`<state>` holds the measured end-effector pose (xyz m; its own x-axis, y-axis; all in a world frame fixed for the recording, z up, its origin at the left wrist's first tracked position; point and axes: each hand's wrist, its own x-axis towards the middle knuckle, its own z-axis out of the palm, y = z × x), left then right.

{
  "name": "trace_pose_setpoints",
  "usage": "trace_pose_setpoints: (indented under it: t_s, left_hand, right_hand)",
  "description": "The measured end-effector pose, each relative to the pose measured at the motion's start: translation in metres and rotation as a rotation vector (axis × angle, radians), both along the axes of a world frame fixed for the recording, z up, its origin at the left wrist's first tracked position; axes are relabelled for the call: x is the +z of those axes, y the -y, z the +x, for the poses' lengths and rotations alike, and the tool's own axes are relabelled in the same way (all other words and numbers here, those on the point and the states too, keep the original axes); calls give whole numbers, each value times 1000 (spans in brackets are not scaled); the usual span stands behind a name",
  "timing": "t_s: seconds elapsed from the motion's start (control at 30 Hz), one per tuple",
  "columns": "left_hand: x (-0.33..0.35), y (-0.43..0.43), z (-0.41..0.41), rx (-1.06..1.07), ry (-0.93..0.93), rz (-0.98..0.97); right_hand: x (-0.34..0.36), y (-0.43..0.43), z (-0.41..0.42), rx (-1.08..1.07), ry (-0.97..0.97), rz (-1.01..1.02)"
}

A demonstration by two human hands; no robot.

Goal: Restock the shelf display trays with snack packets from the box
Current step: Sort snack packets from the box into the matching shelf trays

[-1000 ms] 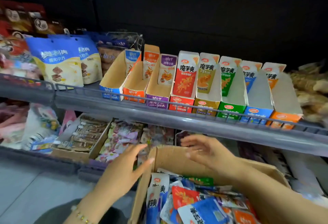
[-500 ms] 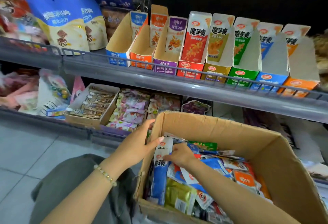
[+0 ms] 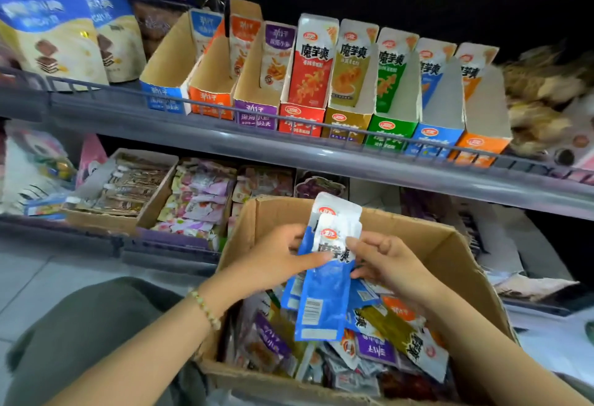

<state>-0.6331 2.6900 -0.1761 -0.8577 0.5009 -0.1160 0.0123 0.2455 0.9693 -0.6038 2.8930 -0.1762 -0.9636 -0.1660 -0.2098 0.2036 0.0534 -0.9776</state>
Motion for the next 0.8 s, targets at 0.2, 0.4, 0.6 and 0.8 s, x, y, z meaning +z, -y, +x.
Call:
trace_pose_setpoints:
  t_s: [0.2, 0.4, 0.6, 0.8]
  left_hand:
    - [-4, -24, -1, 137, -96, 160]
    - [-9, -18, -8, 152, 32, 109]
    - [-19, -25, -5, 101, 93, 97]
    - [-12, -2, -20, 288, 375, 246]
  right_hand:
    - [-14, -14, 7, -69, -57, 73]
    - [-8, -32, -3, -235, -132, -7]
    - [-22, -11, -8, -149, -58, 8]
    - [-50, -48, -20, 460, 56, 693]
